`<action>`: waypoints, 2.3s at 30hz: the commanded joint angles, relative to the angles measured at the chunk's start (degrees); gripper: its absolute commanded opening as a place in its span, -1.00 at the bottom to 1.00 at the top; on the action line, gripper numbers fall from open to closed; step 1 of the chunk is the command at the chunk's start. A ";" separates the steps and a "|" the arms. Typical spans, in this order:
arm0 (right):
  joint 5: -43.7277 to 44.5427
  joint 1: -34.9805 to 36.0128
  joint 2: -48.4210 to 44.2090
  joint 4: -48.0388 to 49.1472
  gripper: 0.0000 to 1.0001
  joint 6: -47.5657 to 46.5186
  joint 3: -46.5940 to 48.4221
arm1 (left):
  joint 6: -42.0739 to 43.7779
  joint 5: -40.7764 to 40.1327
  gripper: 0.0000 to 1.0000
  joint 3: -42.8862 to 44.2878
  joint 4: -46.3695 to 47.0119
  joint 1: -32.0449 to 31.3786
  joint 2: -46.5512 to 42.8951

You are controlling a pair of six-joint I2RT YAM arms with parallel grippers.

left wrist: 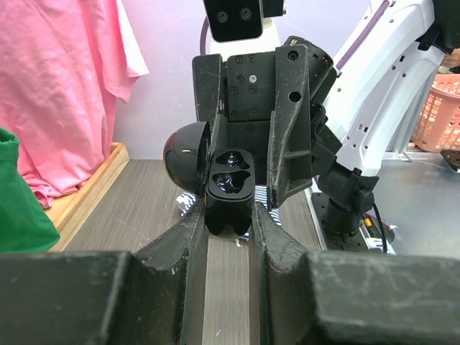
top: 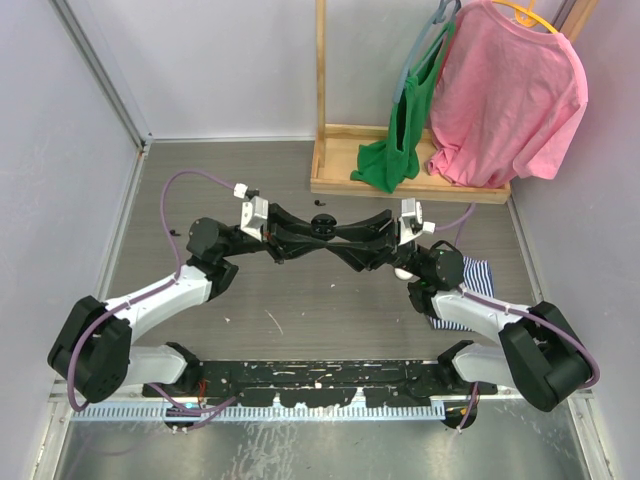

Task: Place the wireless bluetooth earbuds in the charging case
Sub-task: Adjust the charging case.

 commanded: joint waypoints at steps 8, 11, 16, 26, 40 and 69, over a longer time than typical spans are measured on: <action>-2.64 -0.20 1.10 7.45 -0.19 3.20 1.10 | -1.13 0.73 -0.98 1.51 5.57 -0.61 -0.51; -2.79 -0.19 1.11 8.23 -0.19 3.64 1.15 | -1.28 1.17 -0.98 1.68 5.57 -0.71 -0.29; -3.01 -0.30 0.67 9.16 -0.17 4.03 1.11 | -1.54 1.36 -0.98 1.96 5.61 -0.72 -0.29; -1.72 -0.64 -0.85 9.61 -0.10 4.67 0.82 | -1.94 1.47 -0.98 2.32 5.67 -0.87 2.09; -0.29 -0.71 0.62 11.40 -0.07 6.88 1.29 | -2.02 1.62 -0.98 2.60 6.05 -1.60 2.58; 3.26 -4.15 0.53 9.91 -0.01 4.85 -1.26 | -5.39 -1.65 -0.98 2.94 2.61 -2.48 0.63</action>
